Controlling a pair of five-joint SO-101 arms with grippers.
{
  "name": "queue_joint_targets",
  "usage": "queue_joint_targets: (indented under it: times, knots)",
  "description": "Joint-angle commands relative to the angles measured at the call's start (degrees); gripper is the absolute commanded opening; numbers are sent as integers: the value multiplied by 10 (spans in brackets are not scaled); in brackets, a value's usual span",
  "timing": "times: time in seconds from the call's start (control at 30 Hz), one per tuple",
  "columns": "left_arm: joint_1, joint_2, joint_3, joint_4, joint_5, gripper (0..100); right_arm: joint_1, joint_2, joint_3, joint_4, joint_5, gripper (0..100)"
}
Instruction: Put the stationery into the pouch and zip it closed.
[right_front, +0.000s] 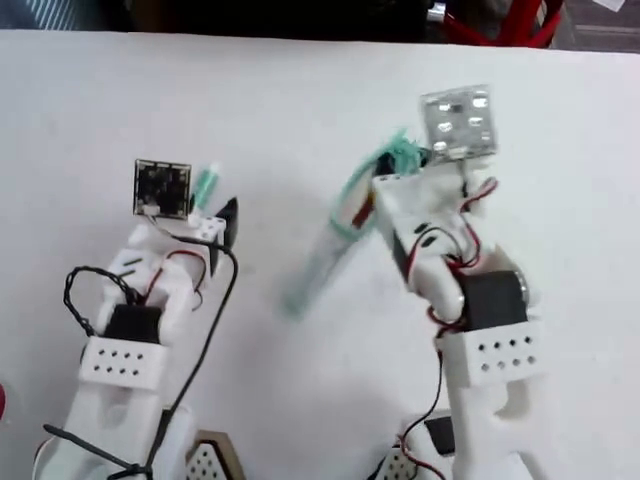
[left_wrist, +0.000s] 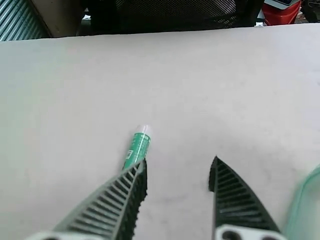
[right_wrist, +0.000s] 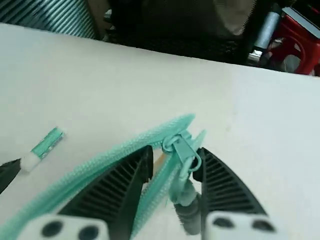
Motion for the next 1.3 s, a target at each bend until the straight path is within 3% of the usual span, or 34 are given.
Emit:
queue_joint_targets:
  times: [0.0,0.23,0.37,0.47,0.67,0.8,0.93,1.13,1.27]
  knots:
    - [2,-10,-3,-13,5,210,52,3,13,-10,-66,133]
    - [2,-10,4,-17,5,210,55,4,17,-12,-69,128]
    - [2,-10,24,-54,5,210,53,4,44,-39,-71,8]
    - [2,-10,28,-63,5,210,38,-3,69,-72,-70,15]
    - [2,-10,28,-62,5,210,44,-137,-6,29,-68,18]
    - [2,-10,28,-62,5,210,6,-204,106,-54,-68,18]
    - [2,-10,32,-64,5,210,-41,-179,251,-214,-17,18]
    - [2,-10,32,-63,5,210,-73,-95,165,-139,21,18]
    - [-22,-9,17,-62,6,212,-39,-27,117,-124,21,18]
